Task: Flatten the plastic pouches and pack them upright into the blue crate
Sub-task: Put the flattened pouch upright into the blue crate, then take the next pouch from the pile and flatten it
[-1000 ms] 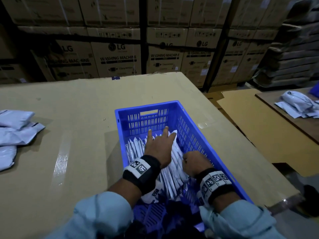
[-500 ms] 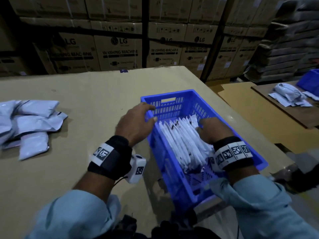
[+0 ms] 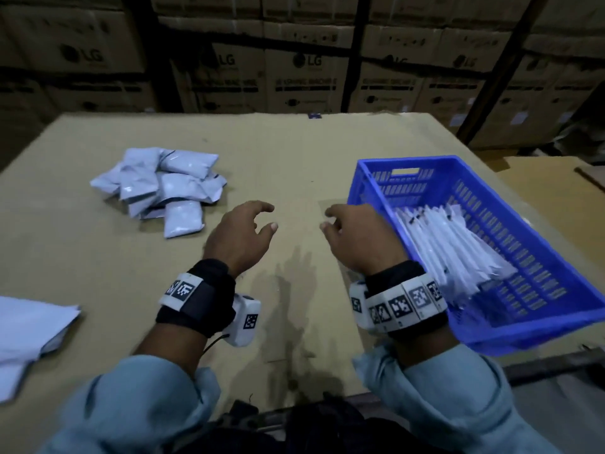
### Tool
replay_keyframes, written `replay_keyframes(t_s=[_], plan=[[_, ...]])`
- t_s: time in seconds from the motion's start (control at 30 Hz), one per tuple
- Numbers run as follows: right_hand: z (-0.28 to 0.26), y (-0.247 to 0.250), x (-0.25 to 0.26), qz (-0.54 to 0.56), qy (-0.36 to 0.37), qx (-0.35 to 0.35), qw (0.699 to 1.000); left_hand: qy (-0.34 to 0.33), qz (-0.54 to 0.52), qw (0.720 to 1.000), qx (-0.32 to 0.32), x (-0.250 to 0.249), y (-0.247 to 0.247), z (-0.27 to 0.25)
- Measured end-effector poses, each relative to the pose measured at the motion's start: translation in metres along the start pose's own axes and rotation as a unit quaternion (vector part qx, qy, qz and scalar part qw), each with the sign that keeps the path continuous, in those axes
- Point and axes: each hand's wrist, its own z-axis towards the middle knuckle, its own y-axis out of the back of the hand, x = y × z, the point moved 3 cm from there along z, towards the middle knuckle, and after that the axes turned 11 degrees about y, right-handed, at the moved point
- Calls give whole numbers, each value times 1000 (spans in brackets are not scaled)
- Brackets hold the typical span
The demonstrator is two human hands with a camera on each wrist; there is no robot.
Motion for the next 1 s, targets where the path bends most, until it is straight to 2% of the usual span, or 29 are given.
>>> replay_keyframes(t_s=[0.23,0.43,0.63,0.8,0.9,1.0], plan=[[16,-82,43,32,68,87,993,124,72,989,-22,90,38,-27],[29,-140,83,47,83,162,982,201,96,975,-23,160,63,-28],[66,-190,124,23,75,199,977,237,189,951,64,241,63,-10],[106,-244,155,-4,64,222,973,216,311,914,145,302,56,12],[129,-287,177,-38,61,247,966,217,309,908,183,333,60,22],[151,-319,189,-46,29,276,960,242,282,910,182,341,62,31]])
